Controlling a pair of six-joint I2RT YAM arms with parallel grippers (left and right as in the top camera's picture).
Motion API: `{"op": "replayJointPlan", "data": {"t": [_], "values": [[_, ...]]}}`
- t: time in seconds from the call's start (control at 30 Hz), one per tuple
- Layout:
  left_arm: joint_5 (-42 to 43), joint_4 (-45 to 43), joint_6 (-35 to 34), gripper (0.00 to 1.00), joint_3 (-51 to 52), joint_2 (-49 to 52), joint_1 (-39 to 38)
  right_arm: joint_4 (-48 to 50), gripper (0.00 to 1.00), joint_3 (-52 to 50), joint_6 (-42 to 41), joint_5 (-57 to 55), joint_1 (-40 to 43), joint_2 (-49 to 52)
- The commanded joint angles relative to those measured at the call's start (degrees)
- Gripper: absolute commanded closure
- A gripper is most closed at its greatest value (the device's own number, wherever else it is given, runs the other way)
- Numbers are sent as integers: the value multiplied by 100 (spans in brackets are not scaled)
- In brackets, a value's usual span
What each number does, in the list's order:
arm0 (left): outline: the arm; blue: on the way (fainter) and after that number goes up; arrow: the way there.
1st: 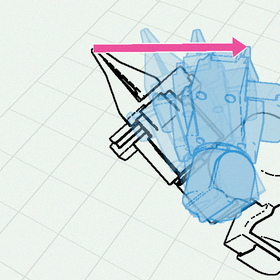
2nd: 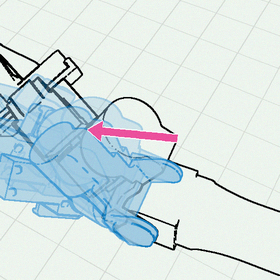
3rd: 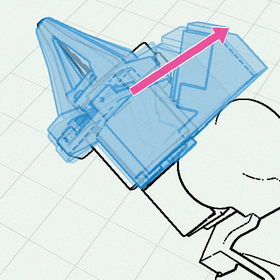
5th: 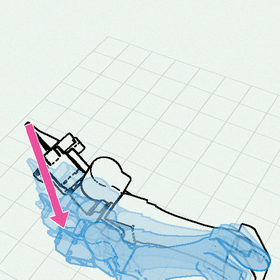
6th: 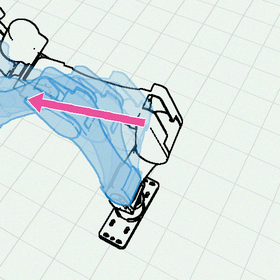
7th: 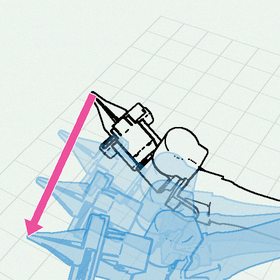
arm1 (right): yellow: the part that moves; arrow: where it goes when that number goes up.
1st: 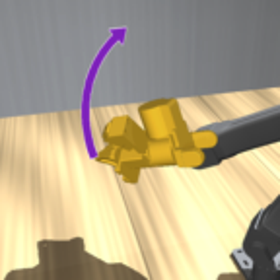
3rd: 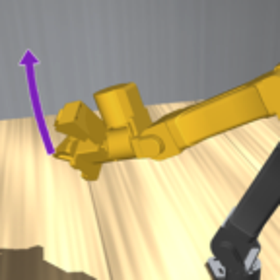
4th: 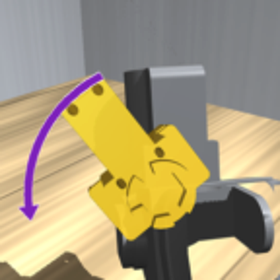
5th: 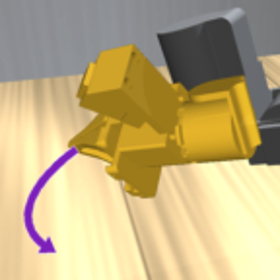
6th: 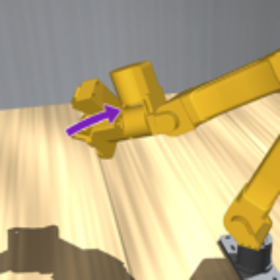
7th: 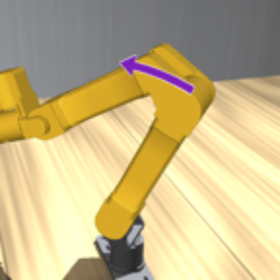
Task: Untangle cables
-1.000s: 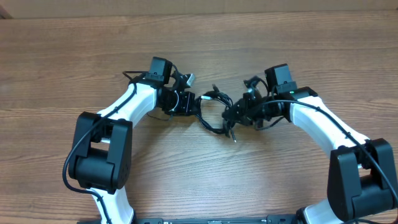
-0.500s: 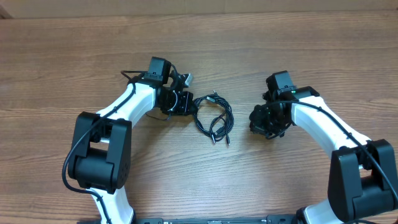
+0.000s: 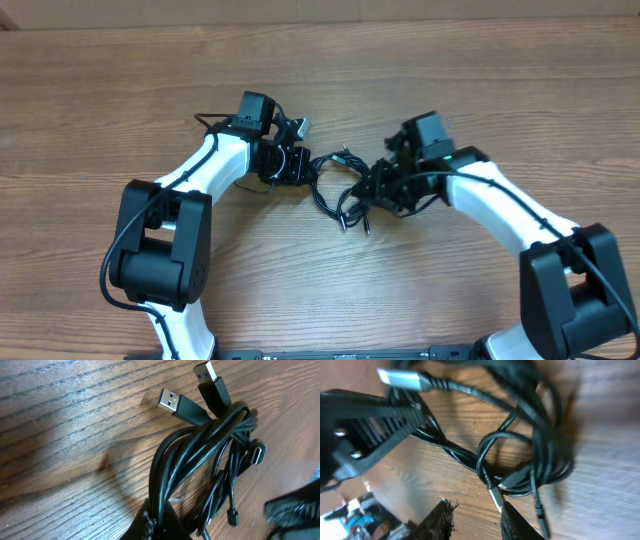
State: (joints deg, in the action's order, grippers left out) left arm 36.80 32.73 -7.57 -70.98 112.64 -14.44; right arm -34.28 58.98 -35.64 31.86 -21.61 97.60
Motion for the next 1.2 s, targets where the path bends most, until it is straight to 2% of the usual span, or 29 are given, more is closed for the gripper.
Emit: {"op": "replayJointPlan", "data": {"t": [0.0, 0.17, 0.3, 0.63, 0.8, 0.93, 1.17], "values": [[9, -9, -20, 96, -15, 59, 17, 28, 69, -4, -1032, -911, -387, -136], [9, -9, -22, 96, -15, 59, 17, 260, 69, -7, -2105, -1805, -894, -90], [9, -2, -22, 96, -15, 59, 17, 424, 69, -7, -2605, -2356, -1174, 96], [9, 2, -20, 96, -15, 59, 17, 986, 70, -7, -2739, -2911, -1412, 699], [9, 2, -20, 96, -15, 59, 17, 1351, 95, -7, -2734, -3032, -1405, 802], [9, 2, -20, 96, -15, 59, 17, 1947, 96, -7, -2691, -2754, -1276, 802], [42, 7, -17, 96, -15, 59, 17, 3016, 96, -7, -2236, -837, -675, 802]]}}
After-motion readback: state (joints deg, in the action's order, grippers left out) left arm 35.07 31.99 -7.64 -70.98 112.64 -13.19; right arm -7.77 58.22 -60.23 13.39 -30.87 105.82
